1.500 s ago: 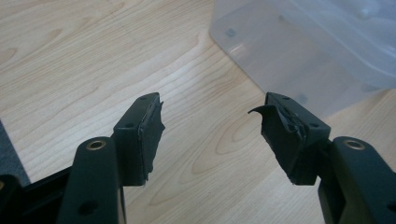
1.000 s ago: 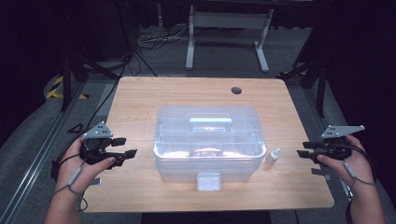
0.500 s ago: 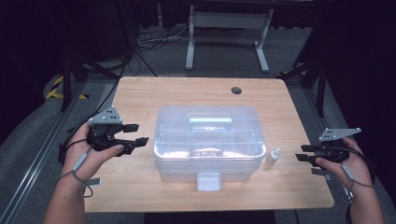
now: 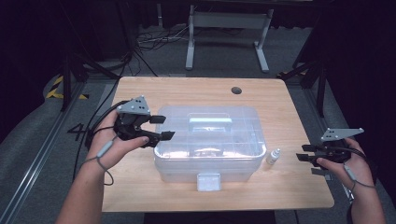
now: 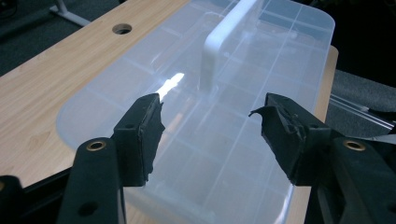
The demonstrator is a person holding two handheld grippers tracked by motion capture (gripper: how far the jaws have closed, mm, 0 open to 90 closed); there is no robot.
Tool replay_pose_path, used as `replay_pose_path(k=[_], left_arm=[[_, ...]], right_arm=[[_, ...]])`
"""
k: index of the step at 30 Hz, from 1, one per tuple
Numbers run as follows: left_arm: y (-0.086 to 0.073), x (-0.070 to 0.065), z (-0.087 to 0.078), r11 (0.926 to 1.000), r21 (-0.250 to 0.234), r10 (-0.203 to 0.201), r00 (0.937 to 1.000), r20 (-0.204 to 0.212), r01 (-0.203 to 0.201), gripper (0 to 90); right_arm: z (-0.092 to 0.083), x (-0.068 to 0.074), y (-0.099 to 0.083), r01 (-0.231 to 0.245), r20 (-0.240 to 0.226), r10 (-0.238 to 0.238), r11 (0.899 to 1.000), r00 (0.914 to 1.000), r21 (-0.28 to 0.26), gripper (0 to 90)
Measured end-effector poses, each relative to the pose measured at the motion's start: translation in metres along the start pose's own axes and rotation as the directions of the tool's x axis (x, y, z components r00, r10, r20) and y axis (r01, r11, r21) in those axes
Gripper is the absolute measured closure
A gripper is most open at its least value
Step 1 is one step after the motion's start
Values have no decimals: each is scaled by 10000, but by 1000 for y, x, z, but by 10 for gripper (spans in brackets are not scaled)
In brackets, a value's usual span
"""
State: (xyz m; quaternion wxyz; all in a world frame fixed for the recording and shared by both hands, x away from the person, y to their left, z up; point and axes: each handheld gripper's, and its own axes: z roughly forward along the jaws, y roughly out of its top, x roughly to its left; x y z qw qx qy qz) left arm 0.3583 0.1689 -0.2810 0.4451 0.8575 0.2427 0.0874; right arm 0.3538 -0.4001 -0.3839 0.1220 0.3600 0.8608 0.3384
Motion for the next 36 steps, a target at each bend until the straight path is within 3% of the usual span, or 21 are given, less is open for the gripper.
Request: replay_pose_path(k=[3, 8, 17, 28, 36], left_arm=[[5, 2, 9, 9999, 100, -23, 10000, -71, 24, 417], [13, 3, 22, 9996, 4, 290, 9991, 311, -291, 416], [23, 5, 46, 9995, 318, -14, 9988, 488, -2, 398], [30, 5, 70, 9978, 528, 372, 9971, 664, -407, 393], [38, -1, 85, 9925, 824, 815, 9913, 1032, -902, 471]], right_arm=[[2, 0, 1, 28, -48, -28, 10000, 10000, 38, 523], [3, -1, 1, 12, -93, -12, 10000, 10000, 61, 523], [2, -1, 0, -7, -174, 6, 10000, 9998, -48, 521], [4, 0, -2, -53, -261, 53, 10000, 9996, 17, 516], [1, 1, -5, -8, -220, 7, 10000, 9998, -25, 518]])
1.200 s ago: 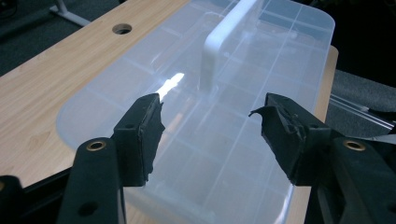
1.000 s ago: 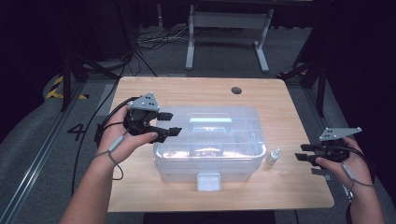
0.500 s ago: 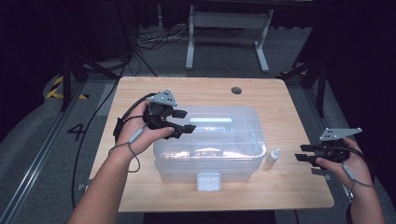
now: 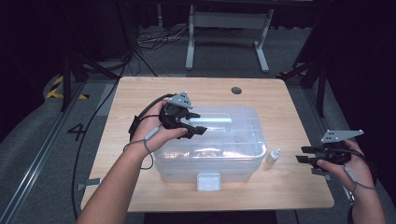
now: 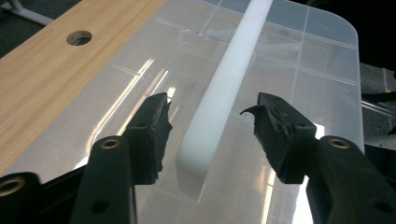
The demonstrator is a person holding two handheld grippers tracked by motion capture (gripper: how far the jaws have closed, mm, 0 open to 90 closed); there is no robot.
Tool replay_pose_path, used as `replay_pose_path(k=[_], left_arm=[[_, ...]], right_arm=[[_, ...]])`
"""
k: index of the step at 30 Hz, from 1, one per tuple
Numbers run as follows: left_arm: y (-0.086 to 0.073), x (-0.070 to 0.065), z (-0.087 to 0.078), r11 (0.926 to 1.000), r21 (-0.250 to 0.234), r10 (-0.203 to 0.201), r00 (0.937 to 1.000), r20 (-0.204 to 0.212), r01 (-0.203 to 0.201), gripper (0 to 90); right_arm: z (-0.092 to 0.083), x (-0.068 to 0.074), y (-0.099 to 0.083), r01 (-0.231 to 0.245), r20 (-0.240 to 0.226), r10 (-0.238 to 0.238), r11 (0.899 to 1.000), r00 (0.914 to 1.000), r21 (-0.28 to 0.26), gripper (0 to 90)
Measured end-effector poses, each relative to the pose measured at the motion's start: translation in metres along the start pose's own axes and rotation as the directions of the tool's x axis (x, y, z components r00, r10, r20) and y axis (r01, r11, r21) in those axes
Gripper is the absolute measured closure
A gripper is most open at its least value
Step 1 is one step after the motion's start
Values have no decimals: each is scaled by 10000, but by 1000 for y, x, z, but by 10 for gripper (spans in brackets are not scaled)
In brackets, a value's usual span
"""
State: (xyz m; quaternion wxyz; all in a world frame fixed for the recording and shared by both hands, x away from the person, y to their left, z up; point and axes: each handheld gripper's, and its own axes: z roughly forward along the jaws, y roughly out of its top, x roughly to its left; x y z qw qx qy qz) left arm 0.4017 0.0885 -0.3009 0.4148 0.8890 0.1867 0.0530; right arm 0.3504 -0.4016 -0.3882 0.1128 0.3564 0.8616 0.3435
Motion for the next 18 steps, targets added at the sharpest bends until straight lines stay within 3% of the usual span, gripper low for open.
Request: replay_pose_path(k=[2, 4, 5, 6, 7, 12, 18], left_arm=[[2, -1, 1, 9996, 275, 41, 9999, -140, -37, 511], [3, -2, 2, 9985, 545, 24, 9996, -267, -10, 612], [3, -2, 2, 9978, 630, 222, 9987, -457, -193, 612], [4, -3, 2, 9967, 752, 341, 9975, -622, -294, 687], [4, -2, 1, 9951, 884, 522, 9957, -770, -453, 706], [6, -4, 2, 9911, 1027, 943, 9908, -965, -843, 719], [10, -5, 1, 9859, 1398, 1068, 9892, -1007, -922, 724]], right_arm=[[0, 0, 0, -2, -13, 2, 10000, 10000, 12, 518], [-1, 1, -1, 12, 4, -12, 10000, 10000, 19, 518], [-1, 1, -1, 12, 4, -12, 10000, 10000, 19, 518], [-1, 1, -2, 3, 19, -3, 10000, 10000, 30, 518], [-1, 1, -2, 30, 28, -30, 10000, 10000, 26, 518], [-2, 2, -3, -5, 57, 4, 10000, 10000, 55, 518], [-4, 4, -4, 37, 118, -37, 10000, 9999, 58, 518]])
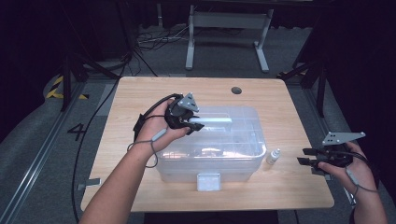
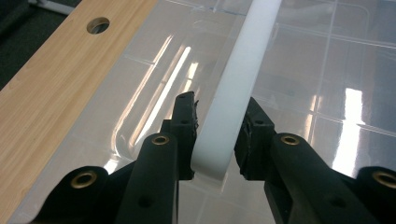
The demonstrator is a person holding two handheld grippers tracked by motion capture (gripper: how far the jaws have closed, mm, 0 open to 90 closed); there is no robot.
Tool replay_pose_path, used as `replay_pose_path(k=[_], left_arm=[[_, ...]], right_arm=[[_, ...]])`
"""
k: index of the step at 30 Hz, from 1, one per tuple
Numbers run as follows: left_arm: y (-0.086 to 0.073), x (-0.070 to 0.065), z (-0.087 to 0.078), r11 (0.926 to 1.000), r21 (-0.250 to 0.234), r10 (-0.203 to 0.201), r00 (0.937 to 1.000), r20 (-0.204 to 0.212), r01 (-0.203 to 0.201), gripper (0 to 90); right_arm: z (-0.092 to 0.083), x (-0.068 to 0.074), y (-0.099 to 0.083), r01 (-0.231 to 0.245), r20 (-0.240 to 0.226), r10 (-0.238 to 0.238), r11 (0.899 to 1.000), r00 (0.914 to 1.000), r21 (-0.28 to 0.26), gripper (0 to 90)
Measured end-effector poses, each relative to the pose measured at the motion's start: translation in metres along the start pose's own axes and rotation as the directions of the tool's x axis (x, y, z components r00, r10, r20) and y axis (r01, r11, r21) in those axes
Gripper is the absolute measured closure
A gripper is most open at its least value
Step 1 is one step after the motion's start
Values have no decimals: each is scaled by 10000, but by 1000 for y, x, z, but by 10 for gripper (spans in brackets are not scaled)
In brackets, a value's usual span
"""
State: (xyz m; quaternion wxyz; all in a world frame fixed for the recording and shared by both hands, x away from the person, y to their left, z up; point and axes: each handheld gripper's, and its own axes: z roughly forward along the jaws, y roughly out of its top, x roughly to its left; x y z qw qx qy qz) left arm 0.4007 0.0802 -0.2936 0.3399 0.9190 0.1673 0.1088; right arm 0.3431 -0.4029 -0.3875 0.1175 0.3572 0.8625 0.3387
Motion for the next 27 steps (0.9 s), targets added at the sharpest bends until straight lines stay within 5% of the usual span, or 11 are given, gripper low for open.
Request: replay_pose_path(k=[8, 27], left_arm=[[5, 4, -2, 10000, 50, 30, 10000, -62, -30, 726], [17, 26, -6, 9973, -134, -721, 9973, 120, 722, 718]], right_arm=[[-4, 3, -2, -6, 12, 6, 10000, 10000, -46, 516], [-16, 19, -3, 143, -55, -144, 9995, 9999, -278, 511]])
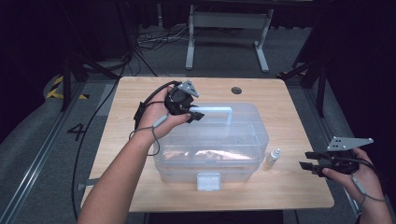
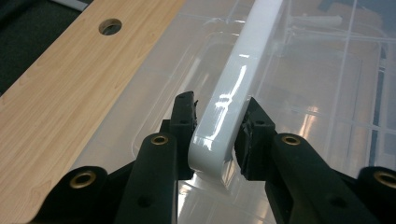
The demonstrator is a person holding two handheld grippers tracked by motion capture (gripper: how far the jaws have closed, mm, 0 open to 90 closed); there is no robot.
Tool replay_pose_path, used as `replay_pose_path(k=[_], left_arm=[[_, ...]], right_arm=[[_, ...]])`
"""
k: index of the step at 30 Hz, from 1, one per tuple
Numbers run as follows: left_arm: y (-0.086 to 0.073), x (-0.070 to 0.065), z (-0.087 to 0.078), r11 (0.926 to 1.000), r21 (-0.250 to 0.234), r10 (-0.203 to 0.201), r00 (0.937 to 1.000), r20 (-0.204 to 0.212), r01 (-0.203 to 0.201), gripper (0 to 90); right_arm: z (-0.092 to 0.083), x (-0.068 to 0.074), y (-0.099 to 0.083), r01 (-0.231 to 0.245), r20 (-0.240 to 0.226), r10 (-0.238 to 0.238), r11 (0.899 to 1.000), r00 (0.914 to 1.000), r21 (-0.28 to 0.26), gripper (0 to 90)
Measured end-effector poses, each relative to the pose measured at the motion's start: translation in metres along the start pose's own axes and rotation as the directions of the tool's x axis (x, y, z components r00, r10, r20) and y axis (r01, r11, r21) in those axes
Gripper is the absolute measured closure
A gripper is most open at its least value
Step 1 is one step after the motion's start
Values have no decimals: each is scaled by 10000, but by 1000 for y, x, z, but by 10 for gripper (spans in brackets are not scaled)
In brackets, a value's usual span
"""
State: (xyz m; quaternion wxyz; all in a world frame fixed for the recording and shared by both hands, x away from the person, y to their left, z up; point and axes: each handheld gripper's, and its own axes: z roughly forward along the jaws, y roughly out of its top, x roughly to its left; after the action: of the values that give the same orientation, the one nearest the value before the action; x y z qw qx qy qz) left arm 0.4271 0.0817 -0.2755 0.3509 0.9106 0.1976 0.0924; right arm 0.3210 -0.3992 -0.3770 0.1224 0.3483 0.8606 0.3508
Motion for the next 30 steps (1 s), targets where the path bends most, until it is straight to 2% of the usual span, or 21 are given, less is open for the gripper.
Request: replay_pose_path(k=[4, 6, 10, 12, 14, 18, 24, 27, 30], left_arm=[[3, 4, 0, 9999, -10, -100, 9999, -19, 100, 718], [6, 7, 0, 9998, 85, -177, 9998, 14, 177, 718], [8, 10, 0, 9996, 141, -232, 9997, 46, 231, 718], [9, 12, -1, 9994, 201, -277, 9996, 102, 275, 718], [10, 13, -1, 9993, 246, -299, 9995, 113, 296, 717], [13, 16, 0, 9991, 276, -327, 9994, 69, 325, 716], [19, 23, 0, 9978, 494, -458, 9989, 123, 452, 716], [20, 25, 0, 9972, 498, -563, 9983, 168, 554, 716], [22, 27, 0, 9968, 558, -589, 9981, 154, 579, 716]], right_arm=[[-2, 5, 2, 142, -78, -143, 9999, 9999, -82, 510], [-4, 12, 6, 269, -222, -277, 9990, 9994, -344, 513], [-5, 18, 10, 374, -429, -397, 9979, 9983, -535, 523], [-4, 24, 13, 405, -630, -445, 9971, 9970, -643, 560], [-4, 30, 18, 610, -748, -670, 9949, 9949, -799, 637], [-4, 35, 22, 699, -858, -799, 9910, 9931, -1139, 693], [-1, 42, 28, 713, -1114, -898, 9846, 9897, -1596, 855], [0, 44, 30, 764, -1133, -971, 9816, 9888, -1748, 899], [2, 47, 32, 728, -1284, -996, 9773, 9867, -1988, 900]])
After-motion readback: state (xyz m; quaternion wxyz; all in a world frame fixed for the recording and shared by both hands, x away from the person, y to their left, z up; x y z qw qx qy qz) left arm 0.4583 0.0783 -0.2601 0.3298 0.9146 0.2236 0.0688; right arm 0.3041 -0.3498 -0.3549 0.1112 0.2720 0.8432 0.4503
